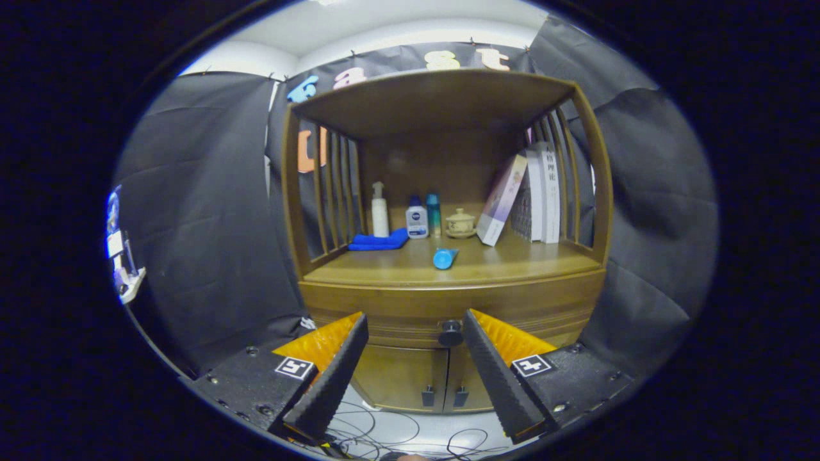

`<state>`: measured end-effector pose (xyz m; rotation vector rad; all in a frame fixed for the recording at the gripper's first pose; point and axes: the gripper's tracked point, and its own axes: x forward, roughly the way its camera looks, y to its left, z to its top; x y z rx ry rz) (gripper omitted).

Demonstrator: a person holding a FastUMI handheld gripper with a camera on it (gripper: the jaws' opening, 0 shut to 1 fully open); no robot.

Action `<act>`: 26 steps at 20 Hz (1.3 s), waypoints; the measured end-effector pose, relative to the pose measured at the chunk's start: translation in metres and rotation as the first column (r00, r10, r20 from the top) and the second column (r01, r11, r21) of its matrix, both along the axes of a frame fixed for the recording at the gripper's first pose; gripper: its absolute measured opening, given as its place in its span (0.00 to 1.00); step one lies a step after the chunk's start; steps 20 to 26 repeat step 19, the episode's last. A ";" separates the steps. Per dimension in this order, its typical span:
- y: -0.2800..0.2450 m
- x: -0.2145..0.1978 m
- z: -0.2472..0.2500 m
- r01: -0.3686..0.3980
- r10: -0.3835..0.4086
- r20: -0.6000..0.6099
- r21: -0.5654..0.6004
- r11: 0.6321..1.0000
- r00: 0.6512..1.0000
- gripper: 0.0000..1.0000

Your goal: Pull open the drawer, take out the items inside it, and place them on the countertop above the cabinet.

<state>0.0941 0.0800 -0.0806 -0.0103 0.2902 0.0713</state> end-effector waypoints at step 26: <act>-0.020 -0.154 0.133 -0.049 0.048 0.227 -0.004 0.999 0.973 0.98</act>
